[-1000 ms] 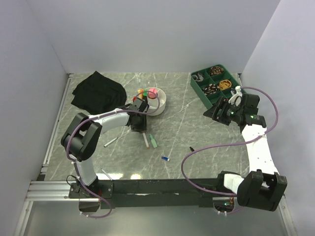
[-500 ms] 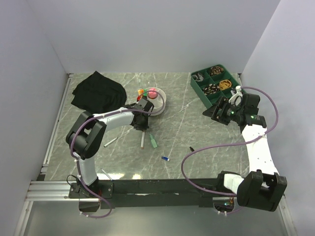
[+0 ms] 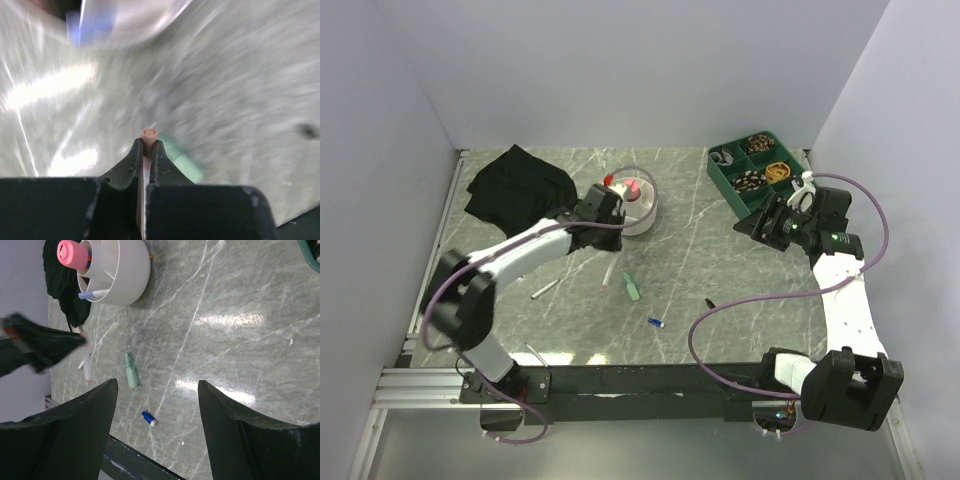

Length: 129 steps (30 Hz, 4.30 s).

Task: Sort the stationery into containers
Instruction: Pick up the pen from the center of the board, then place the pen in the storage box, then pick up the stationery from the center of the board.

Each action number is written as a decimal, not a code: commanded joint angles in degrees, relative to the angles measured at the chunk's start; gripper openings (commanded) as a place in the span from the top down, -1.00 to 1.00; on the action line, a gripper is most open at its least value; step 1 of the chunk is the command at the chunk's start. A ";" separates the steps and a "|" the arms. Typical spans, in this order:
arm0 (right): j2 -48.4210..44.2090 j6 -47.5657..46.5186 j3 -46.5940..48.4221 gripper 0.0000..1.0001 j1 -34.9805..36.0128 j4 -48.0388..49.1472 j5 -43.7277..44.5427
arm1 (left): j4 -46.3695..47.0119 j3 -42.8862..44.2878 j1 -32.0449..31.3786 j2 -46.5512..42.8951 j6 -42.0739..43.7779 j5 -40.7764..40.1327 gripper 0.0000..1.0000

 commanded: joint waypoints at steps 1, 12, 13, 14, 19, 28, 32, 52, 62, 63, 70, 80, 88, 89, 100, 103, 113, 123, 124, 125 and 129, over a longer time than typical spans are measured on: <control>0.46 -0.57 3.29 -0.46 -0.69 1.77 1.27 | 16.06 0.42 0.37 -10.69 9.91 7.24 0.99; 1.43 -2.77 4.44 -0.45 -0.60 4.32 3.91 | 62.75 -8.99 3.35 -6.50 21.53 7.52 0.99; 1.34 -3.03 3.91 -0.45 -0.60 4.50 4.00 | 66.24 -8.73 4.14 -4.67 21.62 7.69 0.99; 1.08 -3.03 3.65 -0.45 -0.51 4.50 4.17 | 67.49 -8.55 4.32 -3.78 21.88 7.96 0.99; 0.11 -3.38 2.15 -0.45 -0.60 4.33 5.31 | 71.45 -7.05 5.37 0.35 21.45 8.31 0.99; 0.02 -5.14 1.88 -0.45 -0.60 2.48 7.07 | 77.52 -9.33 5.38 4.49 18.02 9.80 0.99; 1.16 -6.28 3.20 -0.45 -0.60 1.08 7.86 | 81.12 -10.04 5.38 5.90 17.23 9.98 0.99; 5.03 -8.66 7.16 -0.45 0.28 -1.04 9.18 | 90.18 -19.80 5.20 4.49 19.95 9.01 0.99; 5.12 -9.19 6.80 -0.46 1.16 -1.39 9.27 | 93.52 -22.69 4.50 3.97 21.53 6.47 0.99; 5.12 -9.27 6.63 -0.46 1.16 -1.39 9.36 | 93.70 -22.87 4.50 3.88 21.45 6.03 0.99; 4.68 -9.45 6.02 -0.46 1.51 -1.30 9.54 | 90.89 -23.31 4.50 2.82 21.62 -4.24 0.47; 4.15 -8.84 5.31 -0.46 1.69 -0.77 9.10 | 83.34 -23.93 4.76 -2.88 22.15 -16.38 0.02; 4.33 -7.08 4.09 -0.47 1.95 1.50 7.34 | 19.50 -8.92 4.58 -10.80 7.84 -16.59 -0.36; 4.33 -6.29 3.12 -0.47 1.95 1.77 6.99 | 13.34 -6.29 3.97 -10.28 4.78 -12.65 -0.38; 5.29 -4.26 1.62 -0.51 2.92 3.80 5.40 | -1.66 -4.51 -2.53 -4.48 -3.42 -3.47 -0.51; 5.47 -3.47 2.67 -0.51 2.92 3.36 5.67 | -2.89 -2.92 -3.15 -0.70 -5.01 -1.89 -0.48; 3.63 -3.83 3.83 -0.51 2.92 1.42 4.35 | -4.13 1.55 -4.55 8.35 -8.35 0.31 -0.43; 2.04 -7.68 1.00 -0.50 2.92 -1.47 -0.22 | -4.12 0.86 -8.95 11.61 -7.56 -1.70 -0.32; 2.30 -8.13 1.18 -0.50 2.92 -1.74 -0.48 | -4.12 0.42 -9.04 12.05 -7.82 -1.88 -0.29; 2.74 -8.13 1.53 -0.50 2.74 -1.83 -0.57 | -4.04 -0.54 -9.21 12.92 -7.91 -2.49 -0.24; 2.13 -8.30 2.50 -0.49 2.57 -2.27 -3.11 | -2.46 -1.87 -9.83 15.39 -6.42 -5.13 0.02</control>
